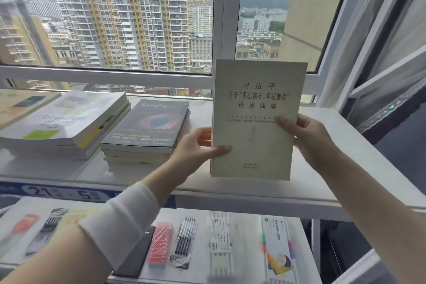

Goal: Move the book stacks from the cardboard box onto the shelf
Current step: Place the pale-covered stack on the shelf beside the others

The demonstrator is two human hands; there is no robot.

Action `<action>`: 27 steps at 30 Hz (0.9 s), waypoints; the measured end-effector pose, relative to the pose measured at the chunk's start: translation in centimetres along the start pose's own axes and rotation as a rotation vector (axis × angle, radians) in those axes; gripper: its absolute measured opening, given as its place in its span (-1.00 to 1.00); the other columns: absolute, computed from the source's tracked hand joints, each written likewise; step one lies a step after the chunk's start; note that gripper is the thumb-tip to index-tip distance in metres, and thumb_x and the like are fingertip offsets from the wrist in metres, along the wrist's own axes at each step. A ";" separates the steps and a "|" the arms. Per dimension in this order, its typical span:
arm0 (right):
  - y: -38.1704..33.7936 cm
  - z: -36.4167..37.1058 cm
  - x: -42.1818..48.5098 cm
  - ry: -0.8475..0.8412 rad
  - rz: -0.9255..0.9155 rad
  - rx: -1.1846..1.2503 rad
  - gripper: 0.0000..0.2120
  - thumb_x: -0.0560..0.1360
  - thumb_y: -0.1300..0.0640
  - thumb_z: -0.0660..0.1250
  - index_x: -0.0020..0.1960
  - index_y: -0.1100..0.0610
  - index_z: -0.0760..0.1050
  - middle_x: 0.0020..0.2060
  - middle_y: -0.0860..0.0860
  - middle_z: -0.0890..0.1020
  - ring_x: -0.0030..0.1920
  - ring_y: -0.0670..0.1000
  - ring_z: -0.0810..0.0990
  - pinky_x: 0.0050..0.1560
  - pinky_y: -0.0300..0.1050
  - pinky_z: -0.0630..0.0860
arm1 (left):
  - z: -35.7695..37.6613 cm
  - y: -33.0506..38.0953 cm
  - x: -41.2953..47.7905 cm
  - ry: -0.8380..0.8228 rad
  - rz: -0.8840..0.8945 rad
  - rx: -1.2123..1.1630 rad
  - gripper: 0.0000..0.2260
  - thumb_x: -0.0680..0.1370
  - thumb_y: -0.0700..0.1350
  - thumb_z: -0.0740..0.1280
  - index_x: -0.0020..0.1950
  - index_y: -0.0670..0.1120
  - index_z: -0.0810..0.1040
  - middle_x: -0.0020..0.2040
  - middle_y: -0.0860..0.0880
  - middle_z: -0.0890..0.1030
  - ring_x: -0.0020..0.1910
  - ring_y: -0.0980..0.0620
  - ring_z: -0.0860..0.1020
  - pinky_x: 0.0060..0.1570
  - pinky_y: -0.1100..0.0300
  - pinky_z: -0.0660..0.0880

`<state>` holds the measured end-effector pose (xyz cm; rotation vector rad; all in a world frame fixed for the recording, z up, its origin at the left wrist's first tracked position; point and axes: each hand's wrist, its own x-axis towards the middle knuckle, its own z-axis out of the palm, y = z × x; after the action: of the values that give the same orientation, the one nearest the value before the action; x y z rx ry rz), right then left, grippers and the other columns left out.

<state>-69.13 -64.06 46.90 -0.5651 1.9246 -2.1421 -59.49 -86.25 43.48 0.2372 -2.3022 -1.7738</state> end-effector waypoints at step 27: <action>2.0 2.0 8.3 0.058 0.706 -0.323 -0.47 0.25 -0.09 0.52 0.05 0.22 0.51 -0.05 0.14 0.66 0.05 0.11 0.63 0.19 0.07 0.53 | -1.9 3.7 6.0 -0.166 -0.671 0.128 -0.30 0.43 0.00 0.45 0.42 -0.30 0.27 0.23 -0.29 0.56 -0.18 -0.09 0.64 -0.24 0.11 0.60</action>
<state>-75.96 -69.47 46.23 0.1377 2.0918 -1.4324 -64.73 -88.70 48.01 1.0240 -2.6598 -1.9734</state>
